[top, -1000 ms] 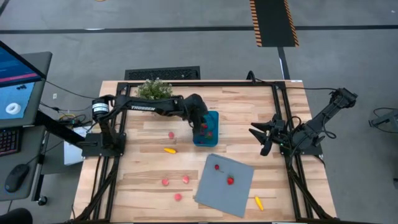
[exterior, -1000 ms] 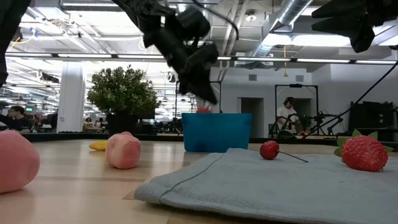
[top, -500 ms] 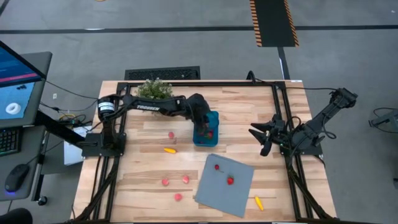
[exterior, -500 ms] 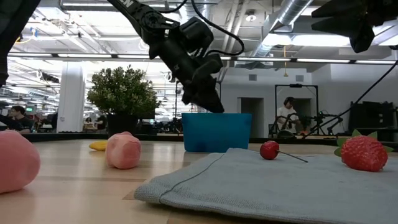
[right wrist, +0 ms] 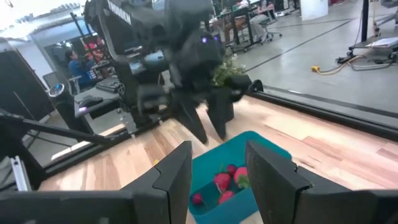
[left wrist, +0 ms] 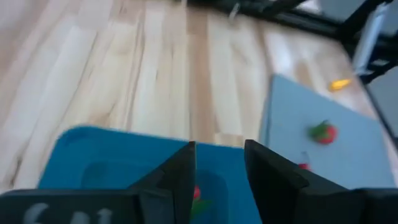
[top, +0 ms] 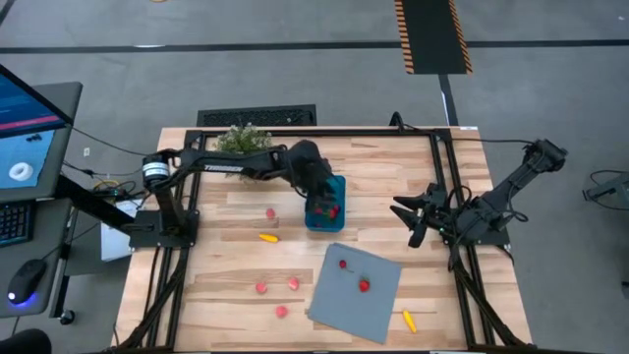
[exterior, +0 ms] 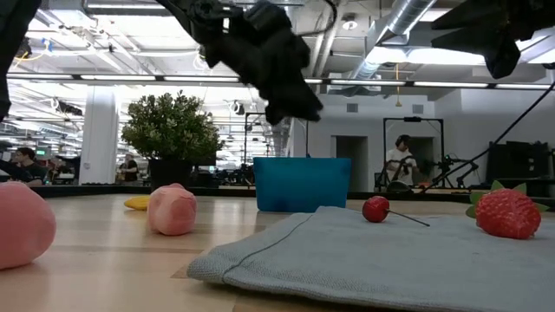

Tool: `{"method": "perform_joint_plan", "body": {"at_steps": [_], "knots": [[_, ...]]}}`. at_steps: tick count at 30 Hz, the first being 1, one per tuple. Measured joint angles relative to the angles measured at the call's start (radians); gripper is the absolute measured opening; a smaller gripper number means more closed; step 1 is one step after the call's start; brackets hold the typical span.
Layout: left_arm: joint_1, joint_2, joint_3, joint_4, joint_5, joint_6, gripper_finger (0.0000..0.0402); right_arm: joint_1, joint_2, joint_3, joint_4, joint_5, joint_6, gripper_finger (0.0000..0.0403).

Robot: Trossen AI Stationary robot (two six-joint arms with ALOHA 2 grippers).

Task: Pick and placing Produce into tupperware
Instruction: Put the cherry into the blue bin

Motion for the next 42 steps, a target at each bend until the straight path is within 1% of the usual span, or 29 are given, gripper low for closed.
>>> {"method": "perform_joint_plan", "body": {"at_steps": [4, 6, 11, 15, 17, 20, 22, 24, 26, 29, 32, 35, 39, 42], "knots": [[-0.006, -0.106, -0.020, 0.036, 0.008, 0.001, 0.0120, -0.016, 0.000, 0.000, -0.008, -0.007, -0.012, 0.0171], [-0.012, -0.169, -0.023, 0.023, 0.003, -0.002, 0.0117, -0.027, 0.000, 0.000, -0.019, -0.011, -0.012, 0.0171], [-0.045, -0.342, -0.024, -0.054, -0.080, 0.051, 0.0110, -0.035, 0.000, 0.000, -0.030, -0.026, -0.013, 0.0171], [-0.072, -0.490, -0.024, -0.077, -0.118, 0.054, 0.0109, -0.035, 0.000, 0.000, -0.027, -0.026, -0.035, 0.0171], [-0.093, -0.560, -0.023, -0.094, -0.158, 0.055, 0.0109, -0.035, -0.002, 0.000, -0.017, -0.025, -0.040, 0.0171], [-0.131, -0.646, -0.031, -0.162, -0.217, 0.086, 0.0109, -0.039, -0.002, 0.000, -0.016, -0.026, -0.042, 0.0171], [-0.158, -0.711, -0.089, -0.125, -0.227, 0.079, 0.0109, -0.039, -0.002, 0.000, -0.015, -0.025, -0.042, 0.0171], [-0.178, -0.787, -0.172, -0.037, -0.233, 0.055, 0.0109, -0.039, -0.002, 0.000, -0.019, -0.025, -0.043, 0.0171], [-0.200, -0.875, -0.268, 0.057, -0.264, 0.023, 0.0109, -0.039, -0.002, 0.000, -0.022, -0.025, -0.043, 0.0171], [-0.231, -1.001, -0.407, 0.133, -0.333, 0.002, 0.0109, -0.039, -0.002, 0.000, -0.020, -0.025, -0.042, 0.0171], [-0.267, -1.113, -0.528, 0.189, -0.352, -0.025, 0.0109, -0.033, -0.002, 0.000, -0.004, -0.031, -0.042, 0.0171], [-0.312, -1.214, -0.638, 0.241, -0.353, -0.031, 0.0109, -0.023, -0.002, 0.000, 0.034, -0.038, -0.058, 0.0171], [-0.366, -1.320, -0.775, 0.295, -0.435, -0.022, 0.0109, -0.017, 0.000, 0.000, 0.125, -0.040, -0.124, 0.0171], [-0.389, -1.378, -0.859, 0.340, -0.458, -0.020, 0.0109, -0.019, 0.011, 0.000, 0.192, -0.039, -0.174, 0.0171]]}}
